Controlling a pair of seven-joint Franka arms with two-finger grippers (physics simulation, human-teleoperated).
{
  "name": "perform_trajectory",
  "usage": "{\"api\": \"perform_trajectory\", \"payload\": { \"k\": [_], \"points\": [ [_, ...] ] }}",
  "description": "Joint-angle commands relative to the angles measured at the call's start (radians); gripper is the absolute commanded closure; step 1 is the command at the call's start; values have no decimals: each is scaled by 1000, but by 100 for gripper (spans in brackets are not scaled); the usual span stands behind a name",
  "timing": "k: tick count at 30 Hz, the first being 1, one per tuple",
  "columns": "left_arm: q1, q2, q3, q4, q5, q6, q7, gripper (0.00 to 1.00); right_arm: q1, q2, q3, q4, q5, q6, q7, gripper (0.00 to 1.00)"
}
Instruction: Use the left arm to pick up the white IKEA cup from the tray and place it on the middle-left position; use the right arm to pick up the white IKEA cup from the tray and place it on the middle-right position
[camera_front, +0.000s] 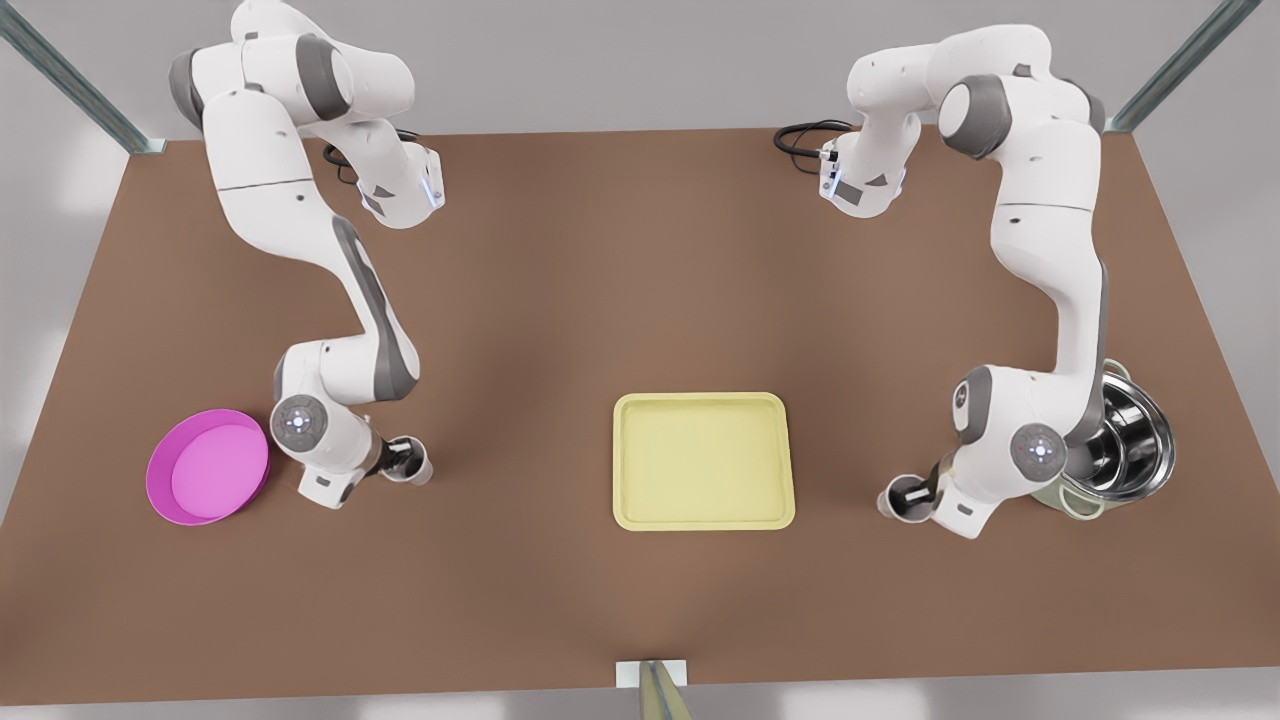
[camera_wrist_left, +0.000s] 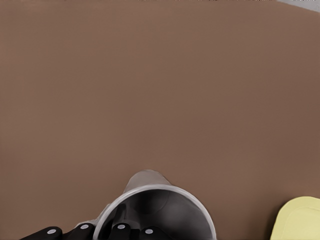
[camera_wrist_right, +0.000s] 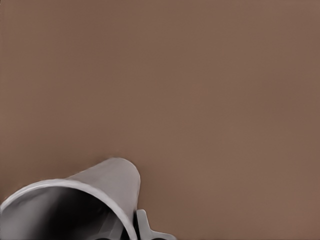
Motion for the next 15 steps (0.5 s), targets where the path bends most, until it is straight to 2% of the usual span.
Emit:
{"api": "perform_trajectory", "payload": {
  "k": [1, 3, 4, 5, 6, 7, 10, 11, 12, 15],
  "points": [
    [1, 13, 8, 0, -3, 145, 380, 81, 5, 5, 1, -9, -26, 52, -441, 86],
    [1, 22, 8, 0, -3, 149, 378, 81, 5, 14, 2, -9, -24, 48, -436, 84],
    [1, 28, 8, -3, -5, 172, 378, 81, 5, 16, 2, -9, -24, 46, -436, 78],
    [1, 36, 8, -12, -8, 182, 373, 81, 5, 22, 2, -9, -23, 46, -436, 61],
    [-1, 39, 8, -29, -9, 192, 372, 81, 4, 24, 2, -9, -23, 48, -436, 36],
    [-1, 43, 7, -31, -15, 198, 370, 81, 2, 28, 2, -9, 0, 48, -436, 0],
    [-1, 51, 7, -43, -19, 201, 370, 80, 0, 28, 2, -9, 3, 46, -447, 0],
    [-1, 51, 5, -43, -19, 201, 369, 73, -1, 28, 2, -9, 3, 46, -447, 0],
    [-2, 51, 5, -43, -19, 202, 369, 0, -1, 28, 4, -7, 3, 46, -447, 0],
    [-2, 51, 5, -40, -12, 202, 378, 0, -24, 21, 2, -7, 3, 43, -472, 0]
  ]
}}
